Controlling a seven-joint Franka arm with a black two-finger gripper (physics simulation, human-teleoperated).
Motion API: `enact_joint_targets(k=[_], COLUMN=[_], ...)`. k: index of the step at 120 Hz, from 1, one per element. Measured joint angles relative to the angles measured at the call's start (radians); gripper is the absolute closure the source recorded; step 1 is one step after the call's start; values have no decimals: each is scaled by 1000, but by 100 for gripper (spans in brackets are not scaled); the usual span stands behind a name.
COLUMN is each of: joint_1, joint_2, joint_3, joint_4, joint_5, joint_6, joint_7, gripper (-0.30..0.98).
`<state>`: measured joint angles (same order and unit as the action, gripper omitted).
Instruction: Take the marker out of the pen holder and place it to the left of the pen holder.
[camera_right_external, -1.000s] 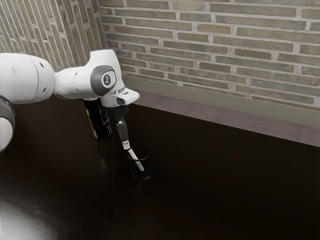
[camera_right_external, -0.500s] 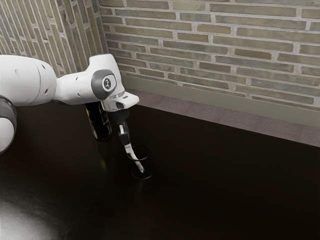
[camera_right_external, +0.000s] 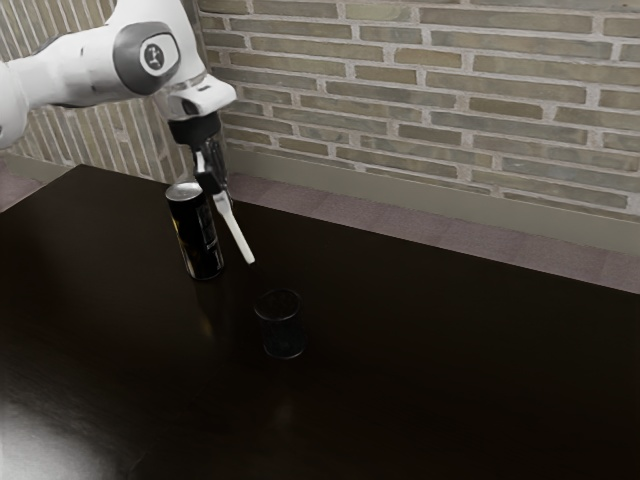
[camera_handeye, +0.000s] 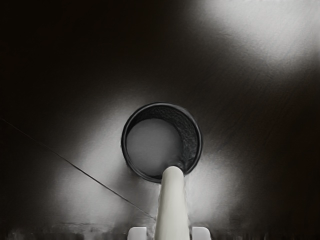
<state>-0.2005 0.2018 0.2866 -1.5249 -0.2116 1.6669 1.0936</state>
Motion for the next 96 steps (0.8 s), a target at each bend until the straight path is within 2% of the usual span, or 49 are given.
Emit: enact_joint_targets(k=[23,47,71,96], joint_1=[1,17,47,74], joint_2=[239,486,672,821], joint_3=[49,91,90,82], joint_4=[230,373,541,649], joint_5=[88,117,122,122], joint_6=[-324,-595,-706,-724], joint_7=[-92,-254,-376,-463], gripper=[78,78,78,78])
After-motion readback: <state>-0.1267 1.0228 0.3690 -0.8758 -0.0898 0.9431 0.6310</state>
